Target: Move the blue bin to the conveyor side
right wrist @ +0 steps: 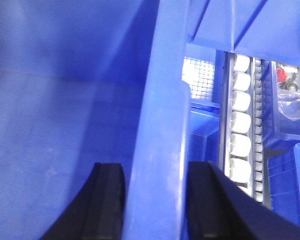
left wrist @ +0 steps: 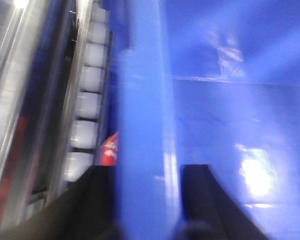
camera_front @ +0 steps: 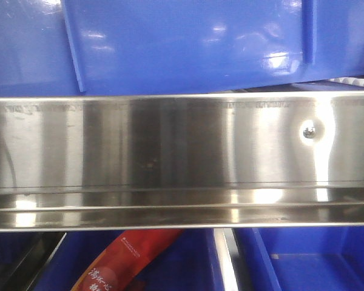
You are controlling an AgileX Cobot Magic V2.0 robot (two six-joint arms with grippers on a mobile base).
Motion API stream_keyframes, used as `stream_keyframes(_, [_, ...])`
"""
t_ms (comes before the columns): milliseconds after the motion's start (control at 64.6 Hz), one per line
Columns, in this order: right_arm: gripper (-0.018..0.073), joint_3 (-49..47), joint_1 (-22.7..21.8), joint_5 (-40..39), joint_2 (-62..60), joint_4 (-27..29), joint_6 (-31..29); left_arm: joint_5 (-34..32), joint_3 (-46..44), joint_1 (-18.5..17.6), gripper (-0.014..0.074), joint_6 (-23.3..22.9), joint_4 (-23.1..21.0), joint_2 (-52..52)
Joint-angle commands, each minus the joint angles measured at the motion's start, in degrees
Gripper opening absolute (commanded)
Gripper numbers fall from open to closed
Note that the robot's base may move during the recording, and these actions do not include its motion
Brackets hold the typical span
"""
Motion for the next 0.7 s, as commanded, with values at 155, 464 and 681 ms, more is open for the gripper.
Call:
stream_keyframes(155, [-0.0088,-0.3,-0.3,-0.4,0.1,-0.3,2.3,-0.3,-0.2,-0.4,-0.0008,-0.4,-0.5,-0.1])
stream_keyframes(464, [-0.0088,-1.6,-0.2,-0.4,-4.5,-0.3,5.8,5.9,-9.2,-0.4,-0.0019,-0.2,1.9,-0.1])
stream_keyframes(681, [-0.0088,-3.0,0.1,-0.4,-9.9,-0.1,8.7,9.3,-15.4,-0.4,-0.0019,0.1,2.0,-1.4])
